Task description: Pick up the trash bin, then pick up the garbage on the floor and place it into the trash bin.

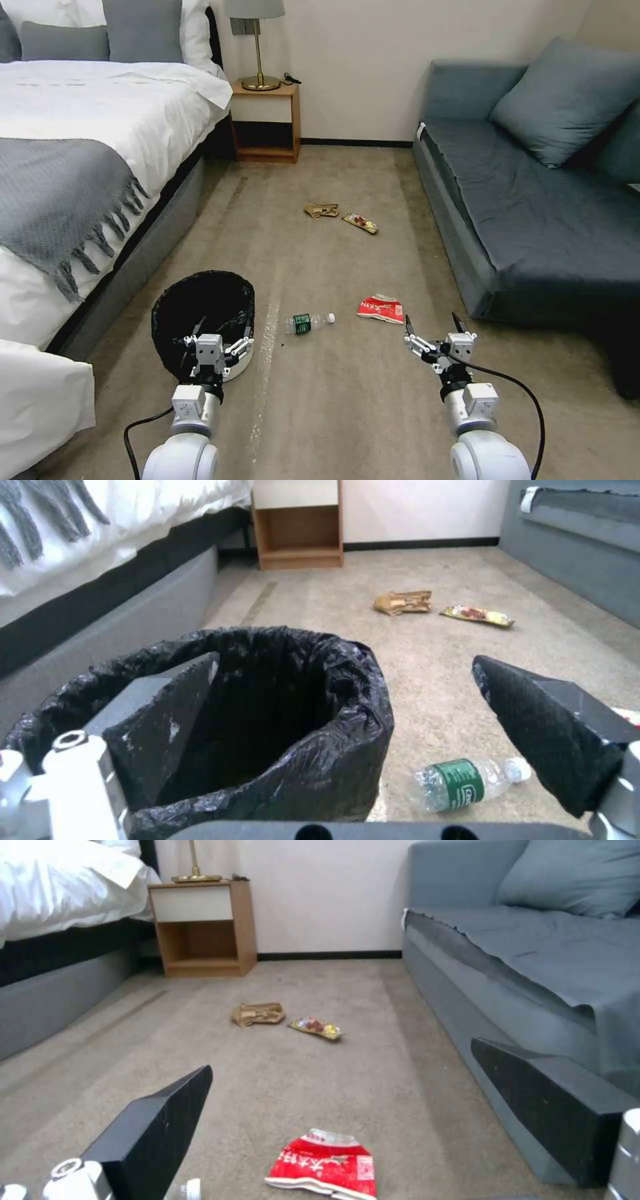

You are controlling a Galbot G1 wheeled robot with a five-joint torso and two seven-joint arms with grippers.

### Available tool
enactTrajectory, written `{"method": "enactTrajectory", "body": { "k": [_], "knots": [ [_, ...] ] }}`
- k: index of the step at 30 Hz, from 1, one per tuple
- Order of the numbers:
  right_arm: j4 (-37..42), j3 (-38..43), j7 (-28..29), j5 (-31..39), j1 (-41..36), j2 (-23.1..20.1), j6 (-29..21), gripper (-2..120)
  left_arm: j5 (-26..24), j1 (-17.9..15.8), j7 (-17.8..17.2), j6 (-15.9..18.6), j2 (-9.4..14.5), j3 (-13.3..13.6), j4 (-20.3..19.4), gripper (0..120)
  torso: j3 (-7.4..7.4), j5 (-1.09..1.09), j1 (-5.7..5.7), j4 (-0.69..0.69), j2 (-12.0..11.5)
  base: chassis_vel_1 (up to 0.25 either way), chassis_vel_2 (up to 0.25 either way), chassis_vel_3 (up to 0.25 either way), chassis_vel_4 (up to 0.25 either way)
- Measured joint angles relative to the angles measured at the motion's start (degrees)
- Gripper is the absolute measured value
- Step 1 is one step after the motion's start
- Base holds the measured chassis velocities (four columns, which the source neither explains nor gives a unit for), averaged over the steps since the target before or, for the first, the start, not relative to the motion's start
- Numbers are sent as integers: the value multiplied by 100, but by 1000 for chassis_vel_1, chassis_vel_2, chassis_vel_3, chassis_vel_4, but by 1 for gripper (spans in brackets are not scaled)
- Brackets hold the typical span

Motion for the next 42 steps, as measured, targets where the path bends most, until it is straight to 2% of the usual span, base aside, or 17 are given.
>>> {"method": "enactTrajectory", "body": {
  "k": [23, 27, 28, 29, 32, 33, 34, 37, 38, 39, 42],
  "knots": [
    [0, 0, 0, 0, 0, 0, 0, 100, -14, -3, -8, 8, 13, -2, 0, 100, 0, -1, 0, 0, 0, 0, 0, 0, 0],
    [3, -10, 48, 22, 5, 1, -70, 100, -90, -28, -88, 78, 80, -29, 0, 95, 0, -1, 0, 0, 0, 0, 0, 0, 0],
    [25, -37, 189, 95, 23, 4, -232, 100, -141, -49, -142, 128, 143, -53, -2, 93, 0, 0, 0, -2, 0, 0, 0, 0, 0],
    [47, -68, 349, 175, 42, 6, -407, 100, -189, -61, -195, 162, 168, -75, -6, 90, 0, 0, 0, 1, 0, 0, 0, 0, 0],
    [116, -165, 805, 409, 102, 20, -916, 100, -558, -186, -561, 489, 443, -213, -50, 97, 0, -5, 0, -1, 0, 0, 0, 0, 0],
    [116, -165, 805, 409, 102, 20, -916, 100, -558, -186, -561, 489, 443, -213, -50, 97, 0, -5, 0, -1, 0, 0, 0, 0, 0],
    [162, -233, 1116, 571, 142, 30, -1270, 100, -905, -303, -924, 796, 711, -374, -92, 100, 0, 1, 0, 0, 0, 0, 0, 0, 0],
    [224, -311, 1497, 768, 194, 41, -1698, 100, -1468, -495, -1498, 1298, 1135, -604, -163, 100, 0, -2, 0, 1, 0, 0, 0, 0, 0],
    [224, -311, 1497, 768, 194, 41, -1698, 100, -1468, -495, -1498, 1298, 1135, -604, -163, 100, 0, -2, 0, 1, 0, 0, 0, 0, 0],
    [306, -261, 1406, 775, 204, -15, -1776, 100, -1652, -556, -1693, 1436, 1251, -708, -207, 100, 1, 5, 0, -2, -1, 0, 0, 0, 0],
    [471, -99, 1170, 761, 236, -220, -1806, 100, -1739, -572, -1806, 1498, 1304, -776, -302, 100, 0, 0, 0, 0, 0, 0, 0, 0, 0]
  ]
}}
